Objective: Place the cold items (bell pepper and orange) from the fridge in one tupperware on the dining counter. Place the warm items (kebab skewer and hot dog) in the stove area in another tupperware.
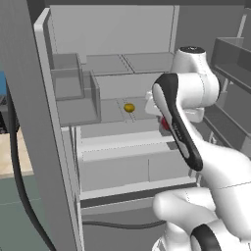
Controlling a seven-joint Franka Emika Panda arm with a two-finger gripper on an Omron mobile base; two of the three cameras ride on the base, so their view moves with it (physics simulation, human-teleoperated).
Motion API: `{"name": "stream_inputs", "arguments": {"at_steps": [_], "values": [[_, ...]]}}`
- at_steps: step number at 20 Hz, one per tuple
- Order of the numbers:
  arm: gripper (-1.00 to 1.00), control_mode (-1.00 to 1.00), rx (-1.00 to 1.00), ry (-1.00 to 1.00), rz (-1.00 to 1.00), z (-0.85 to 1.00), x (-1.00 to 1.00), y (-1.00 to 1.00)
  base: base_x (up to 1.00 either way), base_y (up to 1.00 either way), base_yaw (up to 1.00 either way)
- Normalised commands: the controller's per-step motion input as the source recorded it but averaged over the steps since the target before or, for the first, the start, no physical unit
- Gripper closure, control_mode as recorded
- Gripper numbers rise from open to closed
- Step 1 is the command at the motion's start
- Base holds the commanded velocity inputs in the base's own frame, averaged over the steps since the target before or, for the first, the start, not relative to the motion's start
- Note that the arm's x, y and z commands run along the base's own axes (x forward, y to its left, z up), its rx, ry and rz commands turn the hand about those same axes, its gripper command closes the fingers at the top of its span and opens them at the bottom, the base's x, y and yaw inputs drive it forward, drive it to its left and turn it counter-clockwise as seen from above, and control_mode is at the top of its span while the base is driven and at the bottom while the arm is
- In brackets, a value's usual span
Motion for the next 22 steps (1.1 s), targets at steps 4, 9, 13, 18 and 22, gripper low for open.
{"name": "stream_inputs", "arguments": {"at_steps": [4,9,13,18,22], "values": [[1.0,-1.0,0.0,0.02,0.08,-0.38,-0.22,0.0,0.0,0.0,0.0],[1.0,-1.0,0.0,0.04,0.01,-0.48,-0.17,-0.2,0.0,0.0,0.0],[1.0,-1.0,0.0,0.01,0.0,-0.27,-0.25,-0.32,0.0,0.0,0.0],[1.0,-1.0,0.02,-0.04,0.01,0.0,-0.73,-0.06,0.0,0.0,0.0],[1.0,-1.0,0.0,0.0,0.0,-0.04,-0.45,0.0,0.0,0.0,0.0]]}}
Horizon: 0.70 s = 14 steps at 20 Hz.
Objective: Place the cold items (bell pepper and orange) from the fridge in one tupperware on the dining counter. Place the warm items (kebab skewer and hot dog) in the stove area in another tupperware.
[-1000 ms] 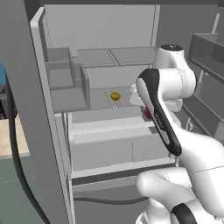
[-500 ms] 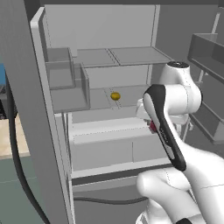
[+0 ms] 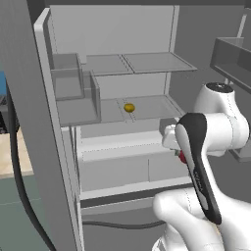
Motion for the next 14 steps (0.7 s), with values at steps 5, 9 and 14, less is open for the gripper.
{"name": "stream_inputs", "arguments": {"at_steps": [5,9,14], "values": [[1.0,-1.0,0.0,0.0,0.0,0.0,0.0,0.0,0.0,0.0,0.0],[1.0,-1.0,0.0,0.0,0.0,0.0,-0.01,0.0,0.0,0.0,0.0],[1.0,1.0,0.0,0.0,0.0,0.0,-0.05,0.0,-0.57,0.24,0.01]]}}
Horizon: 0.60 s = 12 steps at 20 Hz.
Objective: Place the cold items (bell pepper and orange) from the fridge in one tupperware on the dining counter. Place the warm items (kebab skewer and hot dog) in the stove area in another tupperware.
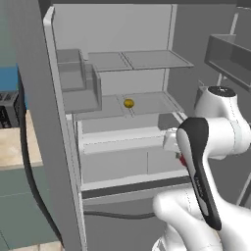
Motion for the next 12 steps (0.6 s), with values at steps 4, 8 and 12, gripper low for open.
{"name": "stream_inputs", "arguments": {"at_steps": [4,8,12], "values": [[1.0,1.0,0.0,0.0,0.0,0.0,0.0,0.0,-0.92,0.31,0.0],[1.0,1.0,0.0,0.0,0.0,0.0,0.0,0.0,-0.8,0.33,0.0],[1.0,1.0,0.0,0.0,0.0,0.0,0.0,0.0,-0.66,0.35,0.02]]}}
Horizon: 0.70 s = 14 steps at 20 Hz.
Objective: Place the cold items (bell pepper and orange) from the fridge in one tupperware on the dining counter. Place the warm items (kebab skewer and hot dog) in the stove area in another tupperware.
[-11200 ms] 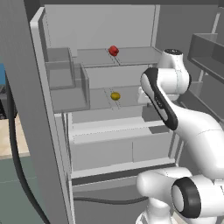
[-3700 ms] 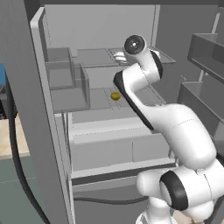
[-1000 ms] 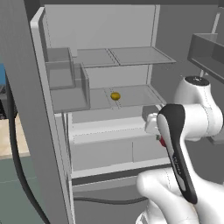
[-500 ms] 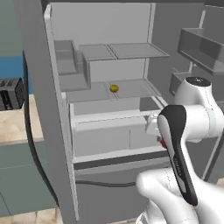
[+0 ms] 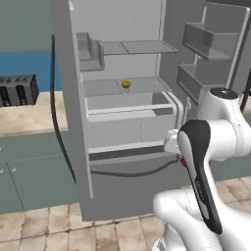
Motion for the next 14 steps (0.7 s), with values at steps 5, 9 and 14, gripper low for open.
{"name": "stream_inputs", "arguments": {"at_steps": [5,9,14], "values": [[1.0,1.0,0.0,0.0,0.0,0.0,0.0,0.0,-0.46,-0.51,0.19],[1.0,1.0,0.0,0.0,0.0,0.0,0.0,0.0,-0.28,-0.08,0.96],[1.0,1.0,0.0,0.0,0.0,0.0,0.0,0.0,-0.2,0.0,1.0]]}}
